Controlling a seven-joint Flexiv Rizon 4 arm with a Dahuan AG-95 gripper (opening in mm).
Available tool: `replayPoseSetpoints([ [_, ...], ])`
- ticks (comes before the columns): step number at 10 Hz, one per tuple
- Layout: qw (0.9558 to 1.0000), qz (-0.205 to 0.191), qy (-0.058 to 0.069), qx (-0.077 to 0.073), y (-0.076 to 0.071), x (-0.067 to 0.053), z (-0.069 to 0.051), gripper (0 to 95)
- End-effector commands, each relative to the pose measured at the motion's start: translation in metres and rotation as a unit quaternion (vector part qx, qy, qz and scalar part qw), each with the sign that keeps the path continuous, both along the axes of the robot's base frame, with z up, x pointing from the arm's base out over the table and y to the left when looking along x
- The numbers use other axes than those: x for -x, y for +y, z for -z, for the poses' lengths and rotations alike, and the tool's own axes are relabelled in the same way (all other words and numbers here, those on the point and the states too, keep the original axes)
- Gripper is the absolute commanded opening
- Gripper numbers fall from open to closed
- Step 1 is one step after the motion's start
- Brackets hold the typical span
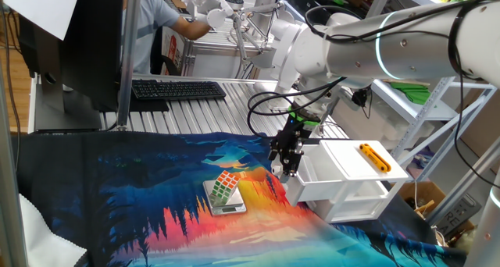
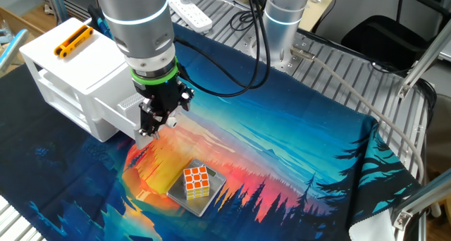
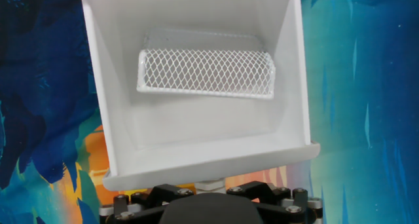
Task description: Grasp the handle and open the drawer
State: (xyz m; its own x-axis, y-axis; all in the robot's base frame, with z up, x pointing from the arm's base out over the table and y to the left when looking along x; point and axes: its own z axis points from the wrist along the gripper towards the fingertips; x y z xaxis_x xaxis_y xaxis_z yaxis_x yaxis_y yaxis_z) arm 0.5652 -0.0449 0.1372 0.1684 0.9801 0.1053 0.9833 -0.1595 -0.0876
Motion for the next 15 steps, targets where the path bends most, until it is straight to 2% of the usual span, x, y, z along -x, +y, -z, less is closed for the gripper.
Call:
replayPoseSetpoints([
  [1,1.0000,0.000,0.000,0.001,0.000,0.000,0.000,95.0],
  [3,1.0000,0.000,0.000,0.001,0.000,0.000,0.000,95.0],
  [4,0.9897,-0.140,-0.018,-0.022,0.045,0.008,-0.042,95.0],
  [5,0.9896,-0.141,-0.018,-0.022,0.045,0.008,-0.042,57.0],
  [8,0.9874,-0.155,-0.020,-0.026,0.045,0.008,-0.042,57.0],
  [10,0.9785,-0.202,-0.027,-0.034,0.046,0.009,-0.042,57.0],
  [11,0.9723,-0.229,-0.027,-0.040,0.046,0.009,-0.043,57.0],
  [13,0.9670,-0.249,-0.030,-0.046,0.044,0.010,-0.045,57.0],
  [14,0.9670,-0.249,-0.030,-0.046,0.044,0.011,-0.046,57.0],
  [15,0.9623,-0.266,-0.034,-0.046,0.043,0.012,-0.048,57.0],
])
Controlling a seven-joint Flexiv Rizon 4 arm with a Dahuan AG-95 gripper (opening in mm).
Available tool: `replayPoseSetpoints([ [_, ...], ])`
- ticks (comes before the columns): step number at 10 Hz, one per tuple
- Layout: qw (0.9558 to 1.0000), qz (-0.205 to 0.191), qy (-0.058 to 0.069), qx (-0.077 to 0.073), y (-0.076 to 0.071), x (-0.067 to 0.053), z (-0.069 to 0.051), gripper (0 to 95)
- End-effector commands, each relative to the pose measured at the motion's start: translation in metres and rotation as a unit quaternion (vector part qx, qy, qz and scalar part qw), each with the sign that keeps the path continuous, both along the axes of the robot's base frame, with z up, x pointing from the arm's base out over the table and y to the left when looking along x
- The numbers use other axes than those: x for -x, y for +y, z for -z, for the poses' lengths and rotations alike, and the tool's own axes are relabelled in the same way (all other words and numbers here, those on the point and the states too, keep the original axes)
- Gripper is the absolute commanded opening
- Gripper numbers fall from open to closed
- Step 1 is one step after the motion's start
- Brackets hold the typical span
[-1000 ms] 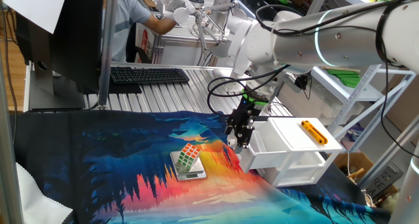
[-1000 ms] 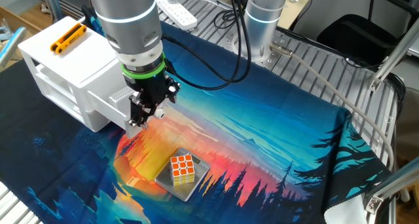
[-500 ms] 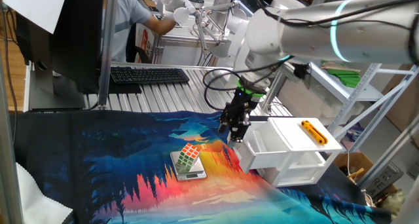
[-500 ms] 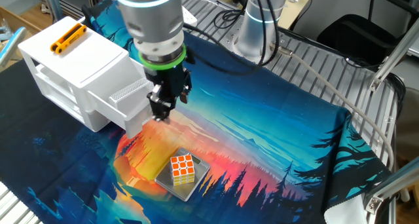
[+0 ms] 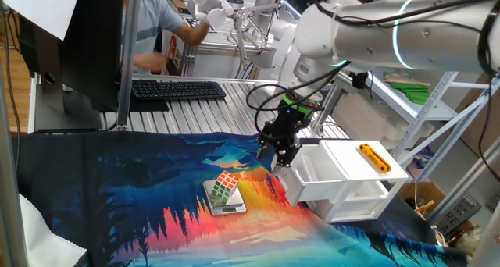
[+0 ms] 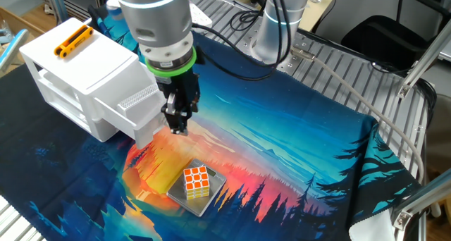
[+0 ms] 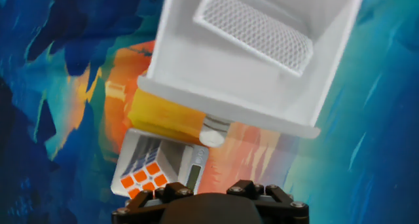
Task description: Grasp the handle and open the drawer
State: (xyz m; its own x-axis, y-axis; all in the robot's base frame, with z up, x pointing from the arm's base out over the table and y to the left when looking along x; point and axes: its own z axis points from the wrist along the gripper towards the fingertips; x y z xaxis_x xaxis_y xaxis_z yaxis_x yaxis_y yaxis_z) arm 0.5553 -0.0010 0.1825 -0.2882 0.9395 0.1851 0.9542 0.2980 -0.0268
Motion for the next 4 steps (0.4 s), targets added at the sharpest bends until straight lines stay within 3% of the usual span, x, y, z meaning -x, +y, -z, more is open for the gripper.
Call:
replayPoseSetpoints([
  [1,0.9985,-0.054,-0.010,-0.002,-0.0023,0.0032,-0.0039,57.0],
  [4,0.9978,-0.065,-0.014,-0.002,-0.0055,0.0066,-0.0087,57.0],
])
